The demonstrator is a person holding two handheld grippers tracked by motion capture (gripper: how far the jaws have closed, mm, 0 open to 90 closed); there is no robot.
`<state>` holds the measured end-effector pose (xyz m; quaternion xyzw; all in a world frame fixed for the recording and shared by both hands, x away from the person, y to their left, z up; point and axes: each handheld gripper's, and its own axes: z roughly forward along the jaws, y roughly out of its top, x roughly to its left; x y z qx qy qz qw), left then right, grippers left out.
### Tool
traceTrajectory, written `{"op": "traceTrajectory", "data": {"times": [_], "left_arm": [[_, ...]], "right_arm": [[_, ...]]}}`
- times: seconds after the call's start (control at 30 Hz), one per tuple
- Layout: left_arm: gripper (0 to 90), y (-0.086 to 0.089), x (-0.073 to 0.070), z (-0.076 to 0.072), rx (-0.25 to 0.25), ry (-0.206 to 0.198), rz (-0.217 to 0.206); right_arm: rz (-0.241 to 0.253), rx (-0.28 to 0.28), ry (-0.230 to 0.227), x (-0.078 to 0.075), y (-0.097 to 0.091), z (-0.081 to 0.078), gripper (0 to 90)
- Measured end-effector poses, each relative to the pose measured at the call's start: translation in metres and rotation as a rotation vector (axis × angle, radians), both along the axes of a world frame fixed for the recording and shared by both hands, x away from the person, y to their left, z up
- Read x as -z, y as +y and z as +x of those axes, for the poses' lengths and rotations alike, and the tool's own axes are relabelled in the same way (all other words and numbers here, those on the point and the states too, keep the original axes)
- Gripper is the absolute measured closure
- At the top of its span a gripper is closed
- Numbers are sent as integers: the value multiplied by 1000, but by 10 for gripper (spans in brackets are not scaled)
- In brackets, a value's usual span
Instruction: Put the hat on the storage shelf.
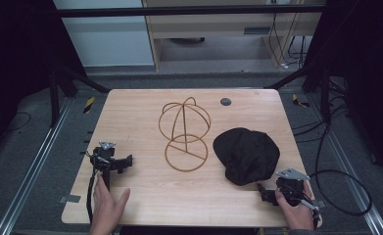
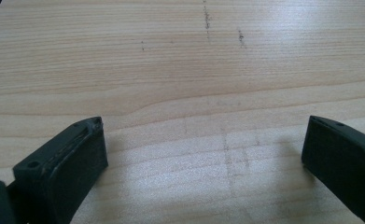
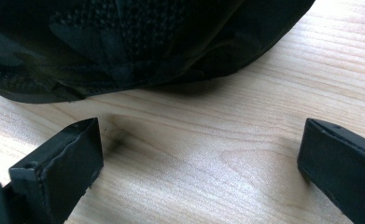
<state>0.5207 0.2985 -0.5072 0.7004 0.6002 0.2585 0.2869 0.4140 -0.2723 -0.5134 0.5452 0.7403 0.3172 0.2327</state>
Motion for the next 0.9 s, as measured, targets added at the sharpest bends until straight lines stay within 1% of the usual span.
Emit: {"op": "traceTrajectory", "data": {"times": [0.2,0.27,0.3,0.33,0.37,0.4,0.43,0.47,0.5,0.57,0.67,0.73,0.8,0.9], "left_arm": [[0,0,0,0,-3,0,0],[0,0,0,0,-3,0,0],[0,0,0,0,-3,0,0],[0,0,0,0,-3,0,-1],[0,0,0,0,-3,1,-1],[0,0,0,0,-3,0,-1],[0,0,0,0,-2,0,-1],[0,0,0,0,3,0,-2],[0,0,0,0,10,0,-3],[0,1,0,-1,27,-1,-4],[0,1,0,-1,28,-1,-2],[0,1,0,-1,28,-1,-2],[0,1,0,-1,27,-1,-1],[0,0,0,-2,23,0,-1]], "right_arm": [[2,6,1,0,1,1,6],[1,1,0,0,0,1,13],[8,5,5,-1,0,0,26],[-7,-1,3,-2,-2,1,45],[5,11,13,-3,-2,1,59],[26,10,38,-6,-1,1,72],[29,0,50,-8,-1,2,79],[27,-5,58,-11,1,2,79],[14,-15,59,-15,3,2,82],[13,-32,58,-23,6,2,94],[13,-66,56,-40,11,2,106],[-2,-76,56,-49,14,3,110],[-23,-96,59,-61,16,3,117],[-29,-117,62,-78,17,3,117]]}}
